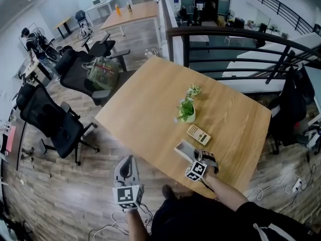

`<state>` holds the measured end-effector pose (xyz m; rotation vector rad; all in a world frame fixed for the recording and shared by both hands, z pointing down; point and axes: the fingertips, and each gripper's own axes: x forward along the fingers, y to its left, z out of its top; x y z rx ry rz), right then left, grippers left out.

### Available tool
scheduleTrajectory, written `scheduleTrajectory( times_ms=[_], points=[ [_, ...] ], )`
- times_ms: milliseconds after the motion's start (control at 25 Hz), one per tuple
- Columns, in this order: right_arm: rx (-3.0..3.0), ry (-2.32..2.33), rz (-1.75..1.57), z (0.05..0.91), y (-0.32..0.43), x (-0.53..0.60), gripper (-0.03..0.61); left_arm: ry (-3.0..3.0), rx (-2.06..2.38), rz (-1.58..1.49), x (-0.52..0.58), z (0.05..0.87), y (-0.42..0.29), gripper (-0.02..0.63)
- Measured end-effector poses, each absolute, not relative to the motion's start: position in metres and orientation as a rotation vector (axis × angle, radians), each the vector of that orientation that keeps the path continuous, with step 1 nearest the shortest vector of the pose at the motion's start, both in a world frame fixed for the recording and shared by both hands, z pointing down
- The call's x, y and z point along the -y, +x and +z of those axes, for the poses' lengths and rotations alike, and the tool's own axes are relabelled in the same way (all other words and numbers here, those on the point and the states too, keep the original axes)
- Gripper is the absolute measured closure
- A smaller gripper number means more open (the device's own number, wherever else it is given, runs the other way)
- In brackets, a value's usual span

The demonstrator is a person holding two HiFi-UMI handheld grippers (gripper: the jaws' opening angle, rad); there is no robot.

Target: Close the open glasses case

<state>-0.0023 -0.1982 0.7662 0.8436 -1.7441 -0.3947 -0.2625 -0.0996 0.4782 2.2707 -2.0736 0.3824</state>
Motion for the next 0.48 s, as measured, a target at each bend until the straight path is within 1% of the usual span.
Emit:
scheduleTrajectory(
  times_ms=[160,280,480],
  points=[
    [1.606,0.765,-0.677,0.763,-0.011,0.187,0.548,2.272,2.074,0.384,0.098,0.477,-0.261,0.614],
    [1.572,0.709,-0.744,0.769,-0.015,0.173,0.52,2.27,2.075,0.382,0.096,0.478,-0.262,0.614],
    [1.572,0.653,-0.779,0.775,-0.02,0.159,0.502,2.263,2.075,0.387,0.093,0.482,-0.262,0.614]
  ],
)
